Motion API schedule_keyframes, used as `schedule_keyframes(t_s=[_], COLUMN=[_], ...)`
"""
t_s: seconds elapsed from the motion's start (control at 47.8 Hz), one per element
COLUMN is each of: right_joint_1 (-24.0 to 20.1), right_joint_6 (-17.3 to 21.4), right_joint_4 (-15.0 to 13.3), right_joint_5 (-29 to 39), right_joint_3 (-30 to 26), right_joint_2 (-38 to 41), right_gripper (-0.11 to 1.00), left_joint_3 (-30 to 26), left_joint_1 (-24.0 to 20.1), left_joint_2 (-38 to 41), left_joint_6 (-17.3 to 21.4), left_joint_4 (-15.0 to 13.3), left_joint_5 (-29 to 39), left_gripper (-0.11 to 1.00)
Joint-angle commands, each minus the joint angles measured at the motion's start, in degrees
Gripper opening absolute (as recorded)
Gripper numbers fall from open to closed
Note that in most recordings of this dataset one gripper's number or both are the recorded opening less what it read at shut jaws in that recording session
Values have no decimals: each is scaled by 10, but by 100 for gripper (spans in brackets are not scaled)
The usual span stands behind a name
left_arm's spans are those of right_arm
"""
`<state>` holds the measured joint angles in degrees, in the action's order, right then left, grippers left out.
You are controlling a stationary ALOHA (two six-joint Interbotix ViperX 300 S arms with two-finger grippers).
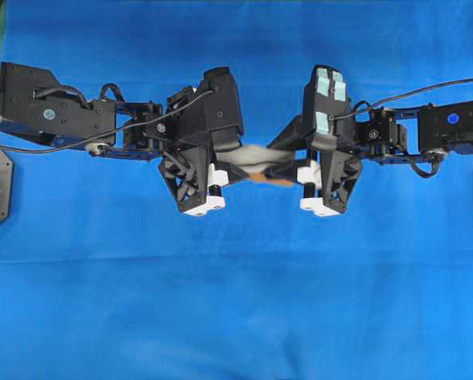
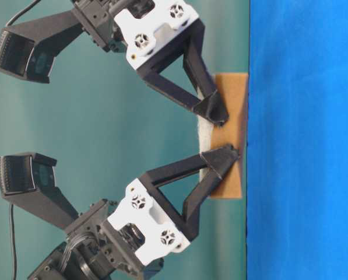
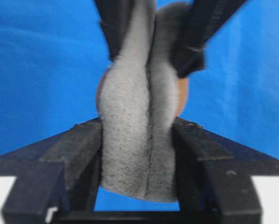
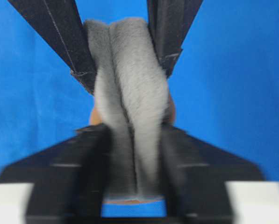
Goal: Hand over the sponge with the left arm and wipe it with the right arm.
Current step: 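Move the open right gripper to the sponge and close on it, then open the left gripper and pull it back, leaving sponge in right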
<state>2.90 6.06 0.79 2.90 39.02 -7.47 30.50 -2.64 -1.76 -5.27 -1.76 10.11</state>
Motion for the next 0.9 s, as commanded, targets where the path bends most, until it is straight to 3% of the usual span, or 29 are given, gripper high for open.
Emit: schedule_keyframes(t_s=[0.0,0.063,0.335,0.461,0.523,0.67,0.879], right_joint_1=[1,1,1,0,-1,-1,-1], right_joint_6=[-2,-3,1,1,1,1,2], right_joint_4=[-4,-4,-4,-4,-4,-4,-4], right_joint_5=[-1,2,16,18,18,18,16], right_joint_3=[-11,-11,-7,-2,2,14,30], right_joint_2=[-12,-16,-25,-32,-37,-49,-63], right_gripper=[30,20,20,20,20,20,20], left_joint_3=[-6,-6,-2,19,36,89,164], left_joint_1=[2,2,2,4,6,14,18], left_joint_2=[-9,-9,-19,-44,-58,-103,-171], left_joint_6=[-1,0,0,4,12,34,34], left_joint_4=[2,2,2,3,3,3,3], left_joint_5=[-3,-3,-11,-43,-74,-141,-192], left_gripper=[35,32,34,71,80,77,78])
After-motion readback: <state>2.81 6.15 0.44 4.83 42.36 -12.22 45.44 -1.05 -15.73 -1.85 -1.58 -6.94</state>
